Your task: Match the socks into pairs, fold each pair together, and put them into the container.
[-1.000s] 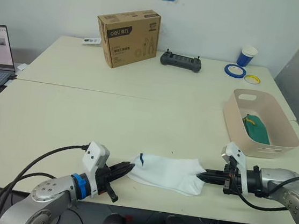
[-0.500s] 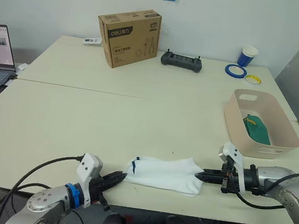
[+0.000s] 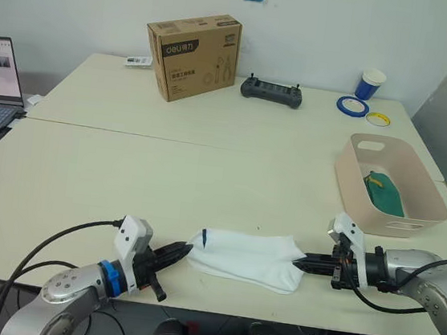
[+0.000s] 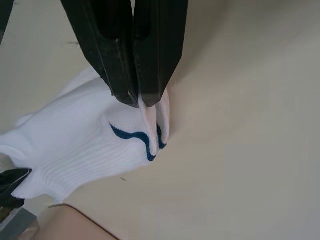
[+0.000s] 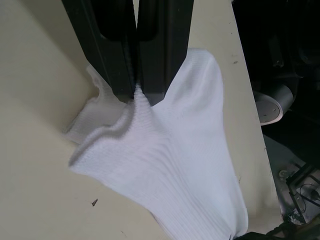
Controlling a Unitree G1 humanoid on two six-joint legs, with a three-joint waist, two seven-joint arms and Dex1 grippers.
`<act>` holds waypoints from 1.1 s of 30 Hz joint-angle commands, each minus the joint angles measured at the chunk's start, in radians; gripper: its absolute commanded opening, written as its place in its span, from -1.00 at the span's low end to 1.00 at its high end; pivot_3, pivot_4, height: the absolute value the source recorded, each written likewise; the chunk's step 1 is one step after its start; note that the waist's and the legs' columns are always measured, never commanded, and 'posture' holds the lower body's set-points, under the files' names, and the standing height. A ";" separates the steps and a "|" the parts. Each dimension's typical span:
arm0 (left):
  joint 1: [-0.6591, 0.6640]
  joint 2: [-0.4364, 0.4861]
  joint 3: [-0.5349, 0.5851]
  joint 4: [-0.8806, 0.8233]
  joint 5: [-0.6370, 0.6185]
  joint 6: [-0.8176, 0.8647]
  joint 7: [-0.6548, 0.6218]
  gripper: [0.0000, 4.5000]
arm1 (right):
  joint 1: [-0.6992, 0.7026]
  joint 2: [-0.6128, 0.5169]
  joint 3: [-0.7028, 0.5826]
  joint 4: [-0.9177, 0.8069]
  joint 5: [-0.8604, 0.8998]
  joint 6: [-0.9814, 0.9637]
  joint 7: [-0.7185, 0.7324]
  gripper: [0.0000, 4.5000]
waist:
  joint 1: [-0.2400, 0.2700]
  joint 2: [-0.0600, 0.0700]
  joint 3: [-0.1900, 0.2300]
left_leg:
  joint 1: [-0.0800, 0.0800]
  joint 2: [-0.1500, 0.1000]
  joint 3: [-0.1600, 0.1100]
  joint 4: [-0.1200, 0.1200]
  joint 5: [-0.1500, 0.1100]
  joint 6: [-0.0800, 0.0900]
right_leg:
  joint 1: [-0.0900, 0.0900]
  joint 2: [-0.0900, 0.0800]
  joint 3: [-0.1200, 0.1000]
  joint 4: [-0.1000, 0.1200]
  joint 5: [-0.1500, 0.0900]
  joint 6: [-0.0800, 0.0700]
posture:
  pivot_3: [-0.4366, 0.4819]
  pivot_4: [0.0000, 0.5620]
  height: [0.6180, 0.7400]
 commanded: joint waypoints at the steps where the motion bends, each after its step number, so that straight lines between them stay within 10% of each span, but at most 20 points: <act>1: -0.038 0.007 -0.009 -0.066 -0.021 0.050 0.044 -1.00 | 0.002 -0.006 -0.023 -0.027 0.015 -0.006 0.001 -1.00 | 0.000 0.000 0.000 | 0.000 0.000 0.000 0.000 0.000 0.000 | 0.000 0.000 0.000 0.000 0.000 0.000 | -0.05 -0.47 1.00; 33: -0.055 0.052 0.000 -0.149 -0.020 0.216 0.127 -1.00 | 0.052 0.020 0.023 -0.032 -0.019 -0.047 -0.021 -1.00 | 0.000 0.000 0.000 | 0.000 0.000 0.000 0.000 0.000 0.000 | 0.001 0.000 0.000 0.000 0.000 0.000 | -0.05 -0.47 1.00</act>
